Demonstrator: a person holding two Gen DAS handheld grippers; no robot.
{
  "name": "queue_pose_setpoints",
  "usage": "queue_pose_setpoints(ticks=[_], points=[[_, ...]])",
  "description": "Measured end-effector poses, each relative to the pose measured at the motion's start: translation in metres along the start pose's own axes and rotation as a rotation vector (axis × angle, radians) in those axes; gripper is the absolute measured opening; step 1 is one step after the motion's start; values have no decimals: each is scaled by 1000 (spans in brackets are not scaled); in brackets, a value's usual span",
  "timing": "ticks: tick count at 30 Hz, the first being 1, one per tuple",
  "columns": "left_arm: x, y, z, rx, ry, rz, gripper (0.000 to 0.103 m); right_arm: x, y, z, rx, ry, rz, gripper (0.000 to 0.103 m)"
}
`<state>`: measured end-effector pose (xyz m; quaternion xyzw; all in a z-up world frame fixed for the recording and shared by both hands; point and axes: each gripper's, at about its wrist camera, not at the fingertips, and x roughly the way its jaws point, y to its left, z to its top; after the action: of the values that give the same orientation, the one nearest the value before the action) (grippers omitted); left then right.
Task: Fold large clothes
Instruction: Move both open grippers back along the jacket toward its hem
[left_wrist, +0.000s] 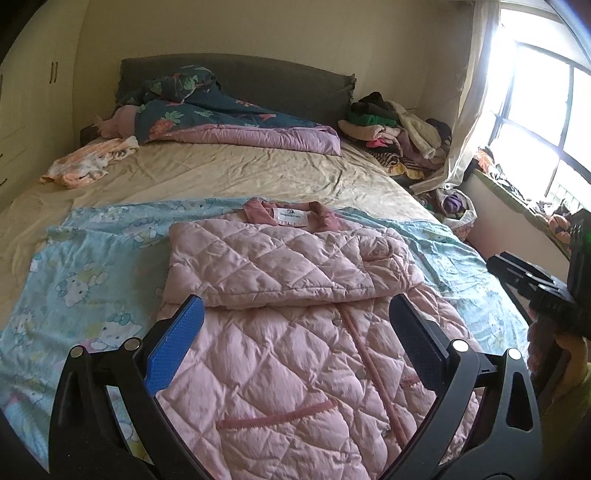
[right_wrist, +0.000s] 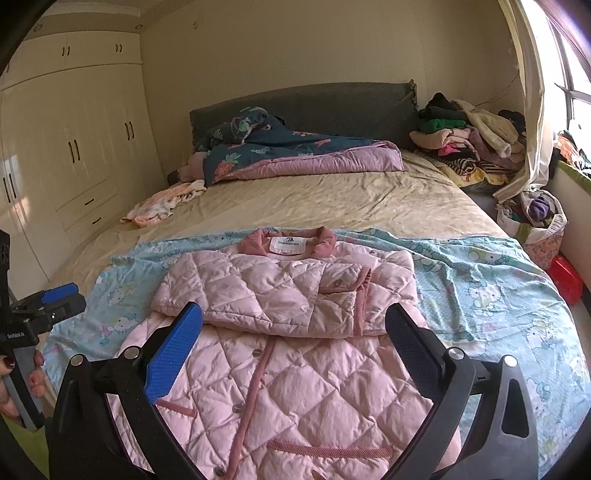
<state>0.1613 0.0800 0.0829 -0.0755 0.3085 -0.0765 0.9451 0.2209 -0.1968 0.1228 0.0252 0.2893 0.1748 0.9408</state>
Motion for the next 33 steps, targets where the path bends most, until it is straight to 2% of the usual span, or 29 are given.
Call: queue_pose_setpoints(ticks=[9, 33], points=[[-5, -5, -24, 6, 32, 22, 94, -15, -6, -16, -16, 15, -2, 99], [-17, 11, -85, -19, 111, 112, 94, -47, -32, -63, -20, 51, -38, 99]])
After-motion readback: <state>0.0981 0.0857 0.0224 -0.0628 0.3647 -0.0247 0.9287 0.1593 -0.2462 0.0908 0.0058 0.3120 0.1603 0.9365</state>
